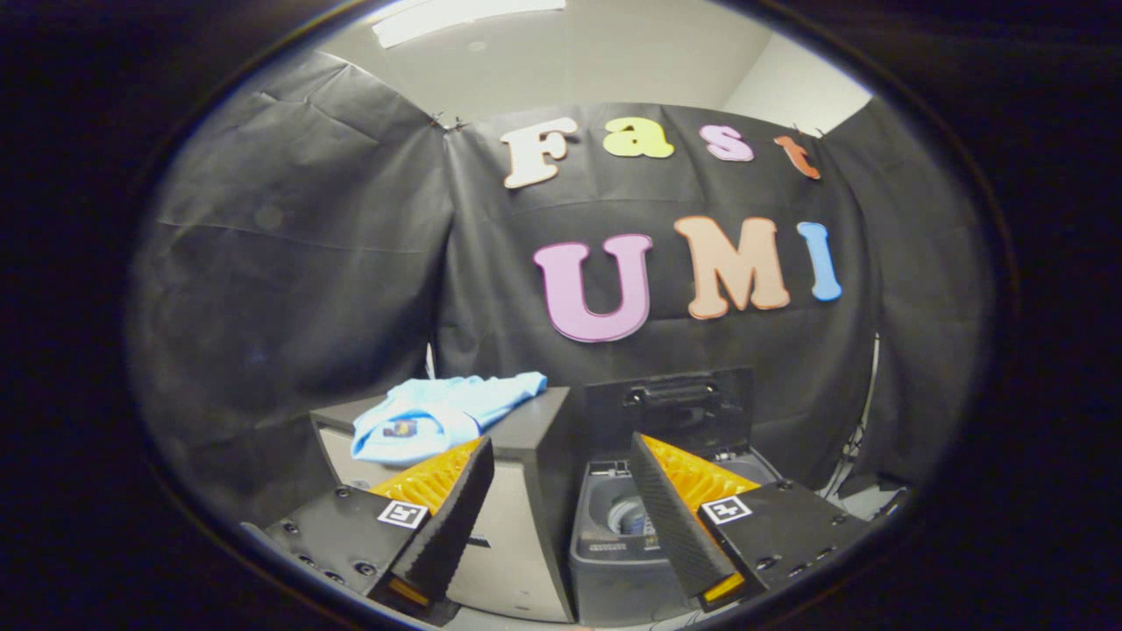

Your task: Put the clothes into the washing machine and then close the washing machine lid.

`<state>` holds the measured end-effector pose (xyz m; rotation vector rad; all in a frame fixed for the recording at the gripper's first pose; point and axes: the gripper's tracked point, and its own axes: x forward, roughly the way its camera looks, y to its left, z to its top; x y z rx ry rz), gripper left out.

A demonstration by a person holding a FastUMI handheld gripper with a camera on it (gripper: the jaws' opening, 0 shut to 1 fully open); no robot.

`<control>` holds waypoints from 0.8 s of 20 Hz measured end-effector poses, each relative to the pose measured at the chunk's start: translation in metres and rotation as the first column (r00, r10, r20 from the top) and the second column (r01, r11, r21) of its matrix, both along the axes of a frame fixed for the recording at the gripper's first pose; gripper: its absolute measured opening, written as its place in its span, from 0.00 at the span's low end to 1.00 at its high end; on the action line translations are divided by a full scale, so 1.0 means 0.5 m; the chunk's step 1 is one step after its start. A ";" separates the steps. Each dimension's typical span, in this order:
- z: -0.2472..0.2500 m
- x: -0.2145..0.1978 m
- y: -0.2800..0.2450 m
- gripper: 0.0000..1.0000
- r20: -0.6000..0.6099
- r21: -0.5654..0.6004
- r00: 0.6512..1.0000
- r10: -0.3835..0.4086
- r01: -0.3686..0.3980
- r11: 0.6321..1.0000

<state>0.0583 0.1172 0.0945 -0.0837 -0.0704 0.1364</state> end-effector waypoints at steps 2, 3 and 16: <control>0.032 0.035 0.047 0.97 0.001 -0.021 1.000 0.026 -0.026 0.999; 0.041 0.053 0.071 0.97 -0.011 -0.025 0.999 0.035 -0.035 0.999; 0.049 0.375 0.291 0.98 -0.253 -0.078 0.966 0.051 -0.073 0.994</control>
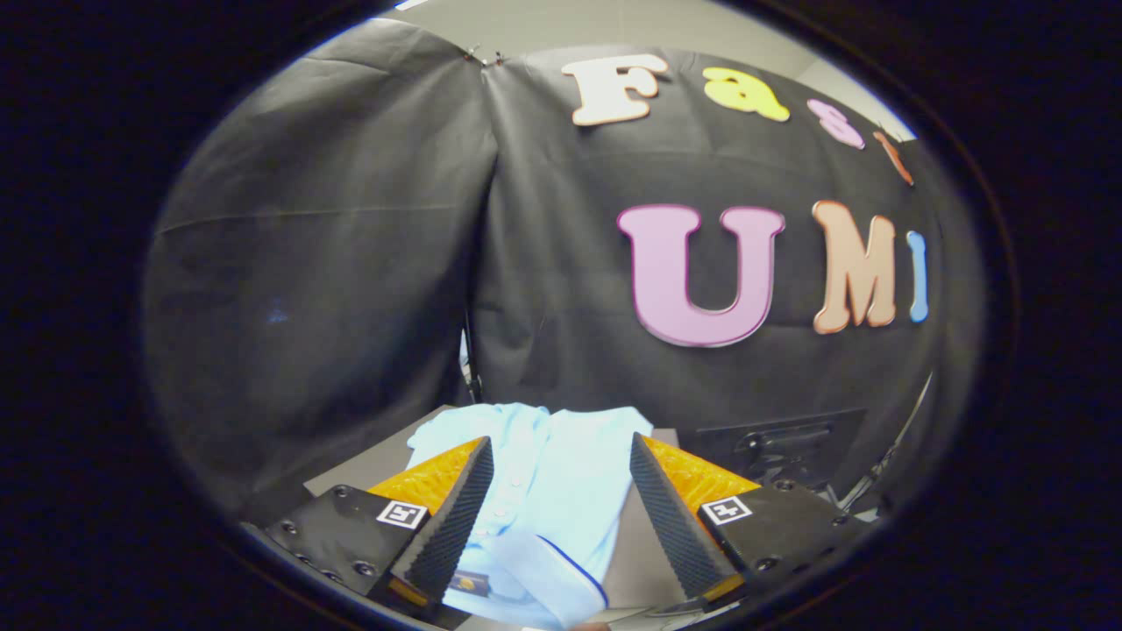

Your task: Put the clothes into the washing machine and then close the washing machine lid.

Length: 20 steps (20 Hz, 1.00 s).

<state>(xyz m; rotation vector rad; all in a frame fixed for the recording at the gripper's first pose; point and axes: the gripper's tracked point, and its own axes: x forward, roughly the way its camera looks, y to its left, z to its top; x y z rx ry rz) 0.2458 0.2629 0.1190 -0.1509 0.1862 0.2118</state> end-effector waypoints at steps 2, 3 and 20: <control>-0.026 0.043 0.023 0.98 -0.047 -0.006 0.999 -0.001 0.001 1.000; -0.056 0.058 0.032 0.98 -0.097 0.001 0.995 -0.006 0.006 1.000; -0.246 0.146 0.109 0.53 -0.476 0.163 0.871 0.124 -0.051 0.985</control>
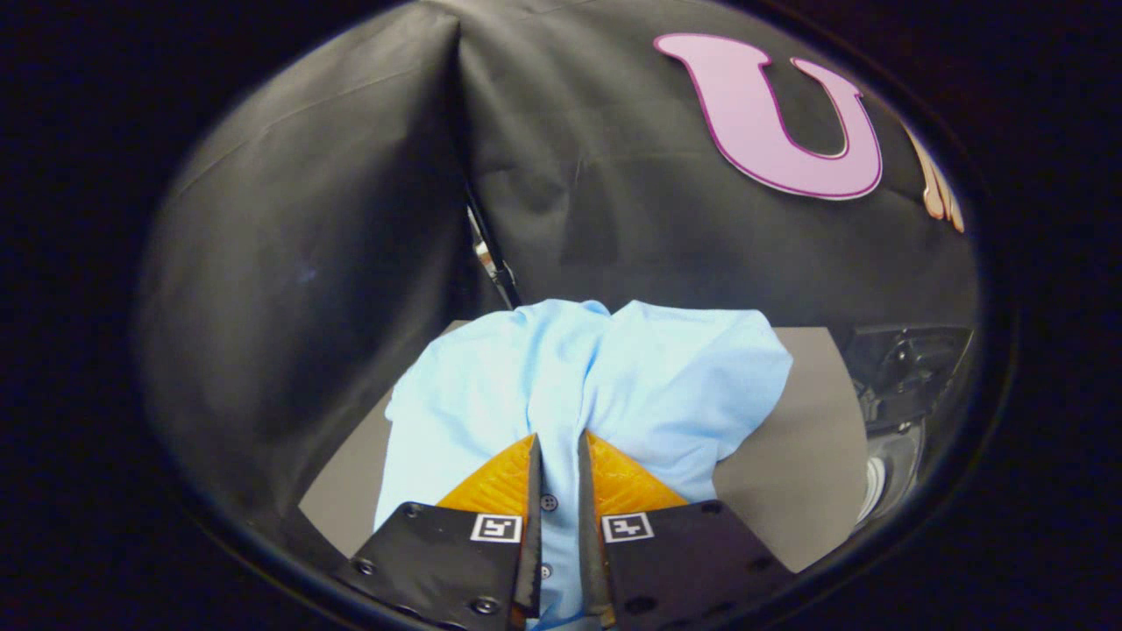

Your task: Put the clothes into the washing machine and then close the washing machine lid.

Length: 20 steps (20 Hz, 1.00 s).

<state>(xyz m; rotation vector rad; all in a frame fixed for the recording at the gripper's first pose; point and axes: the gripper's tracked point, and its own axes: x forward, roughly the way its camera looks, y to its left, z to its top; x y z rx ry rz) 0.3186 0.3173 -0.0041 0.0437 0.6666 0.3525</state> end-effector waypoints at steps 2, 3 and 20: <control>0.023 0.038 0.005 0.38 0.084 0.060 0.996 -0.020 0.015 0.998; 0.036 0.025 -0.001 0.31 0.111 0.041 0.994 0.002 -0.006 0.999; 0.412 -0.039 -0.246 0.00 0.512 0.176 0.846 -0.147 0.064 0.982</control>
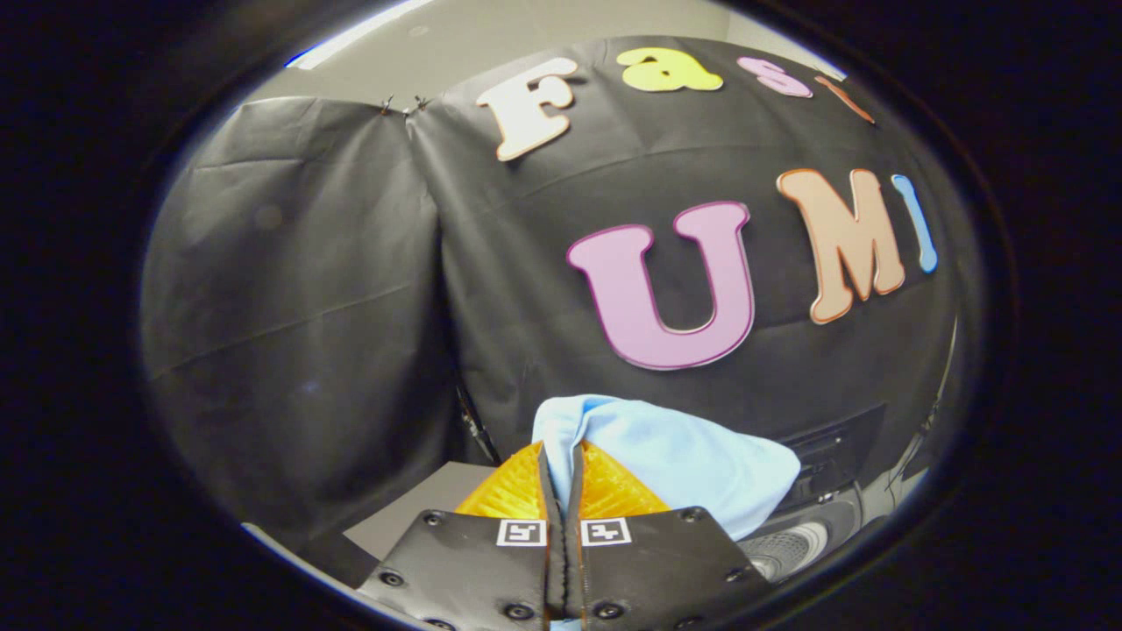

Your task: Put the clothes into the washing machine and then close the washing machine lid.

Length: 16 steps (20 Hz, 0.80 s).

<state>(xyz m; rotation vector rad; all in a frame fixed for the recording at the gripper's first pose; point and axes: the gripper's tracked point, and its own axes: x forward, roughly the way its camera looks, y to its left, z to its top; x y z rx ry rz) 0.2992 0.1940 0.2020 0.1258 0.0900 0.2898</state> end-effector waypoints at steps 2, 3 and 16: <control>0.023 -0.004 -0.055 0.00 0.040 0.015 0.999 -0.034 0.033 0.999; 0.033 -0.007 -0.083 0.00 0.055 0.022 0.997 -0.046 0.045 0.999; -0.122 0.019 -0.370 0.00 0.042 -0.072 0.993 -0.106 0.109 0.991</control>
